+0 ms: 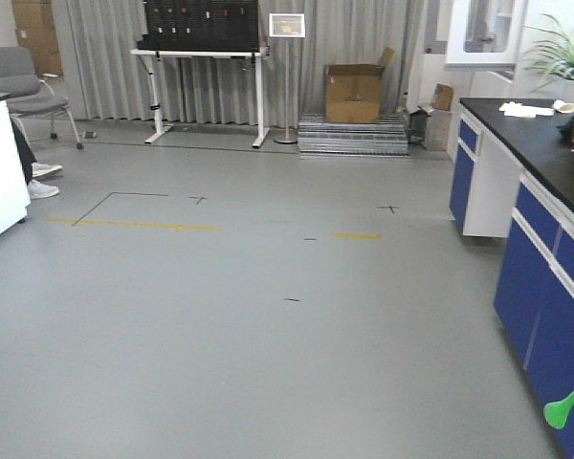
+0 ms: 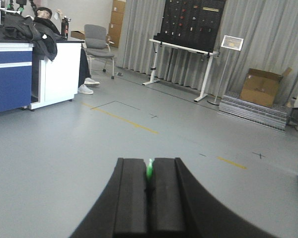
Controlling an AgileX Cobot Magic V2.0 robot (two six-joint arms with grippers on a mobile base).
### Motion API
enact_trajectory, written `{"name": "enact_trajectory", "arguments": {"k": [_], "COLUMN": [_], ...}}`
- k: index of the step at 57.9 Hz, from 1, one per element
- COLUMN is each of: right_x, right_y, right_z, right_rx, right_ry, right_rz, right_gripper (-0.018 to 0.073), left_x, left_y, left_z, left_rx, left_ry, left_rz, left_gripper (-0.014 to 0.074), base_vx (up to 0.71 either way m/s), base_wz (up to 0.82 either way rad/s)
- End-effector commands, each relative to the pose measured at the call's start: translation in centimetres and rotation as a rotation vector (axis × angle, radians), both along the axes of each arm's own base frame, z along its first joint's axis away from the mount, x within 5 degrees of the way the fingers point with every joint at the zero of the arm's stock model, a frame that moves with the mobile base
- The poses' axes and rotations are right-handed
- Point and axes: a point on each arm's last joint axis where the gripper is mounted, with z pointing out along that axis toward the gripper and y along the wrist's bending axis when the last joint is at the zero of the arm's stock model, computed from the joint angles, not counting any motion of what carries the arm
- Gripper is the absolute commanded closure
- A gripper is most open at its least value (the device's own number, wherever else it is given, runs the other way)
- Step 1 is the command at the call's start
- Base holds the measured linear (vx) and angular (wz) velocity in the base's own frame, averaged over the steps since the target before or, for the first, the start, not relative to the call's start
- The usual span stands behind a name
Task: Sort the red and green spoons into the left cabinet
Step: 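Drive the base away from the bench holding both spoons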
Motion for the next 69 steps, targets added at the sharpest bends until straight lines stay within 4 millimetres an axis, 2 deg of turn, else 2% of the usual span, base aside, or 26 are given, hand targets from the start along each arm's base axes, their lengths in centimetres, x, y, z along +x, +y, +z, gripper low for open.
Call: {"name": "enact_trajectory", "arguments": {"k": [1,69], "right_x": [-0.03,-0.03], "right_y": [-0.22,-0.22], "right_z": [1.01,1.02], "right_rx": [0.026,0.029], "right_ry": [-0.030,-0.029], "right_rz": [-0.023,-0.023], "right_gripper": [0.0562,0.0562], "left_x": [0.02,0.02], "left_y": [0.28,0.28], "left_z": [1.50,1.50], "left_rx": [-0.032,-0.032], "left_ry": [-0.084,-0.084], "left_rz": [0.035,0.035], "left_gripper": [0.0600,0.0600], "base_vx": [0.47,0.57], "base_wz": [0.21,0.03]}}
